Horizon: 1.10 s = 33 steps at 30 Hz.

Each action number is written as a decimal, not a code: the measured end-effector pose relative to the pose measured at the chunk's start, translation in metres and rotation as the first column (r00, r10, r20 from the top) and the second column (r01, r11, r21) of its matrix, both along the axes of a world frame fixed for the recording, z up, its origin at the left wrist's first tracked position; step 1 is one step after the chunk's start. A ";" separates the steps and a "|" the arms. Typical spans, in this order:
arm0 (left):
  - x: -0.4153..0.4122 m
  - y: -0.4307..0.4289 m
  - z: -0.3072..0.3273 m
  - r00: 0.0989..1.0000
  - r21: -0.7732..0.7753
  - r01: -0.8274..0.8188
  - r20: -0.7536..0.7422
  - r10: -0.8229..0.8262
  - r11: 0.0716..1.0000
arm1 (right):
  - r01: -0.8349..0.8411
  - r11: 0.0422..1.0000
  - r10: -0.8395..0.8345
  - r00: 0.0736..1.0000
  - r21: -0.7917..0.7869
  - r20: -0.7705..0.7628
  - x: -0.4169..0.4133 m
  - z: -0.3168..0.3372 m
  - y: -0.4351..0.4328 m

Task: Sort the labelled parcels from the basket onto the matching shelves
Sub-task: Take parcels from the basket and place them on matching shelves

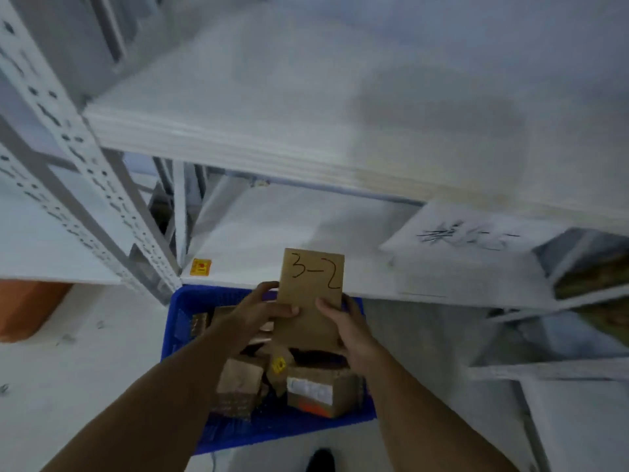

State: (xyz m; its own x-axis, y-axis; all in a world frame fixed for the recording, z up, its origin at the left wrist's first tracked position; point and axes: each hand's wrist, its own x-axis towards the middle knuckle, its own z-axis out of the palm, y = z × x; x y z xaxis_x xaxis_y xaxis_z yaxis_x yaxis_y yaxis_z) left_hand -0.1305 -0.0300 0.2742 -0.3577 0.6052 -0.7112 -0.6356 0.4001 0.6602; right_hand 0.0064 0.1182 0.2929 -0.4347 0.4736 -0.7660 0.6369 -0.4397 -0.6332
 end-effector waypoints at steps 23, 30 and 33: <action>0.525 0.146 0.552 0.516 0.521 0.817 -0.471 -0.715 0.247 | 0.827 0.258 -0.667 0.527 0.500 -0.528 0.582 0.561 -0.082; 0.660 0.055 0.646 0.406 0.518 0.855 -0.629 -0.662 0.032 | 0.855 0.067 -0.625 0.438 0.514 -0.646 0.709 0.631 -0.205; 0.689 0.031 0.668 0.372 0.494 0.869 -0.667 -0.646 -0.009 | 0.852 0.036 -0.608 0.433 0.522 -0.666 0.737 0.648 -0.238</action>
State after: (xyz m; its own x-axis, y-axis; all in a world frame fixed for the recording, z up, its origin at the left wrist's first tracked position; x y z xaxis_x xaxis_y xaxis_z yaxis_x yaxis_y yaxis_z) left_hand 0.5588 0.0015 0.9425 0.6245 0.7682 0.1410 -0.1037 -0.0973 0.9898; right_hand 0.7432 -0.1198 0.9411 0.4403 0.8888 0.1274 0.0866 0.0992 -0.9913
